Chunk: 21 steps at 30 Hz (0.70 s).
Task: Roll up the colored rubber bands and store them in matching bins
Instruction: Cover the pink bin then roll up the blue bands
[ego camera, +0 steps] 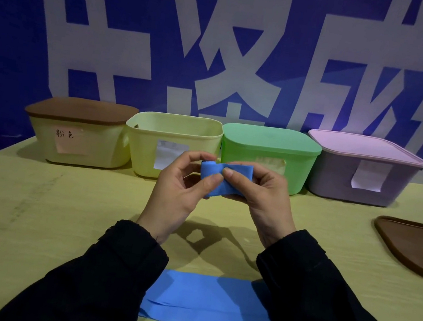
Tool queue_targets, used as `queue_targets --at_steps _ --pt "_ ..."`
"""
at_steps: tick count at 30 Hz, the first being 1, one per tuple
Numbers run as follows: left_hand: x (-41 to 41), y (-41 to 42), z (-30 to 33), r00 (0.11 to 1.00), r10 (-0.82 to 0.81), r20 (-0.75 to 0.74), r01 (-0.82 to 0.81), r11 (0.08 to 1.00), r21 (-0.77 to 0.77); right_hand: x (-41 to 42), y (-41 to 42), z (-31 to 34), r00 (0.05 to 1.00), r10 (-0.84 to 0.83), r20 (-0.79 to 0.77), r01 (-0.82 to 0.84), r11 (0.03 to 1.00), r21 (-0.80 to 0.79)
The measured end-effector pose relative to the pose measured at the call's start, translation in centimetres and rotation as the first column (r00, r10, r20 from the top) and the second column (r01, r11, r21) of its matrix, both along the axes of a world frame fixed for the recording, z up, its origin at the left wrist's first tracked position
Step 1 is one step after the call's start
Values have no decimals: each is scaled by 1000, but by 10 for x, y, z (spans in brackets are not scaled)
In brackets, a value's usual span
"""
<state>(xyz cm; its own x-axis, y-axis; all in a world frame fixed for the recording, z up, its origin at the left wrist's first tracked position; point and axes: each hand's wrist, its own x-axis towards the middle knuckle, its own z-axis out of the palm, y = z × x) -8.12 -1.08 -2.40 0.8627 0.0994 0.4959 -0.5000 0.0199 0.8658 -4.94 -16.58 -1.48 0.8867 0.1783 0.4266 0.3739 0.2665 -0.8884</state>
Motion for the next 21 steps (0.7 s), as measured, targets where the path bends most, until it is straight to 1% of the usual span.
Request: queue_targets --at_steps 2,4,8,11,13,16,19,21 --pt "0 1 1 1000 31 -1 -31 999 -20 1 -1 0 998 62 -20 -62 998 4" --pt "0 1 1 999 47 -15 -48 996 -74 2 -1 0 994 103 -38 -103 995 -1" --pt "1 4 2 995 101 -2 -101 993 -68 3 -2 0 998 44 -54 -45 999 -1" --pt "0 3 3 998 64 -2 -64 996 -67 2 -3 0 998 21 -59 -21 1000 0" --pt "0 3 2 998 62 0 -62 996 -58 2 -4 1 996 39 -82 -38 999 13" --pt "4 5 1 997 80 -14 -80 994 -79 1 -5 2 984 113 -138 -106 993 54" --pt "4 6 1 999 36 -18 -38 991 -126 0 -5 3 961 201 -192 -178 975 129" --pt "4 7 0 1000 3 -13 -4 990 -139 -1 -4 3 954 220 -202 -189 968 163"
